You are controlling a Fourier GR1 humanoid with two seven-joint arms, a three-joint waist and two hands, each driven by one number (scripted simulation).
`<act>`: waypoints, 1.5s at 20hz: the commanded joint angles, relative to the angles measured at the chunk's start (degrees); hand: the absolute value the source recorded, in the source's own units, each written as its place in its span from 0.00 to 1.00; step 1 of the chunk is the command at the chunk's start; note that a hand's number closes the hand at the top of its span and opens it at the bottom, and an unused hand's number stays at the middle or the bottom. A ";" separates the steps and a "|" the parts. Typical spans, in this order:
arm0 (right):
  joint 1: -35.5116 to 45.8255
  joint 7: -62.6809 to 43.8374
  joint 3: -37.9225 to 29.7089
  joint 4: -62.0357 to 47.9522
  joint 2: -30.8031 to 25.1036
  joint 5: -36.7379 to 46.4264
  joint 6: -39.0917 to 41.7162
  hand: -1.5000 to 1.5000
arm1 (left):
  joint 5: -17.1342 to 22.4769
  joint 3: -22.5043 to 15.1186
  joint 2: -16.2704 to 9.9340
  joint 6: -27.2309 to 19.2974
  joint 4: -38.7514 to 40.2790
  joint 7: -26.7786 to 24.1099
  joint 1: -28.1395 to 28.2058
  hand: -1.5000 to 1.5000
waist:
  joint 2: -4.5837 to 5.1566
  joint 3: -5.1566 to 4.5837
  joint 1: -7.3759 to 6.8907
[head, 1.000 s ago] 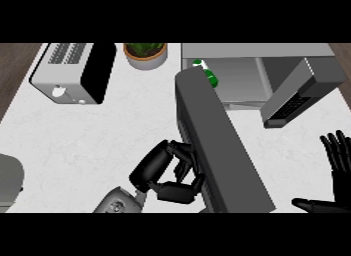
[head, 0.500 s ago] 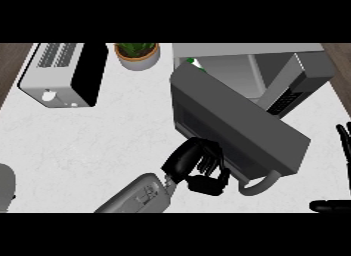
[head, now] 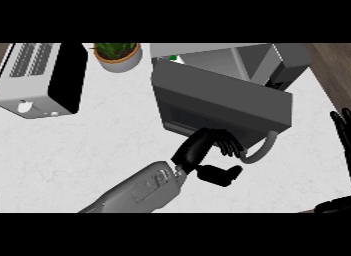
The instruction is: Pick up the milk, place it into the microwave and close the microwave
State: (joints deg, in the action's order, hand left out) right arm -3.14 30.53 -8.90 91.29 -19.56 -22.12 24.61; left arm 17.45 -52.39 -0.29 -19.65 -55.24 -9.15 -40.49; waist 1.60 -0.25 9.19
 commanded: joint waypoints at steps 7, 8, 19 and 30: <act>4.50 -3.52 1.75 4.43 -2.77 -3.40 3.98 0.00 | 10.69 3.57 0.28 -3.24 2.31 -6.76 -9.20 1.00 | 1.54 -0.10 5.88; 3.90 -3.52 1.42 4.62 -2.48 -3.72 3.56 0.00 | 11.17 4.37 0.28 -3.64 3.37 -6.58 -10.68 1.00 | 1.56 -0.04 6.86; 7.23 -7.70 1.83 6.88 -5.34 -7.69 5.64 0.00 | 17.07 6.71 0.29 -4.45 9.98 -8.37 -18.80 1.00 | 3.09 0.07 11.33; 9.48 -10.43 0.60 7.09 -8.60 -11.16 7.27 0.00 | 20.77 8.42 0.26 -7.27 15.02 -8.84 -25.05 1.00 | 3.81 0.39 14.75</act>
State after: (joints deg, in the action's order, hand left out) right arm 5.85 20.98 -7.88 98.51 -27.20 -32.16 31.41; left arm 37.42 -44.64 -0.69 -26.47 -42.96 -17.97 -61.80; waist 4.97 -0.04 22.63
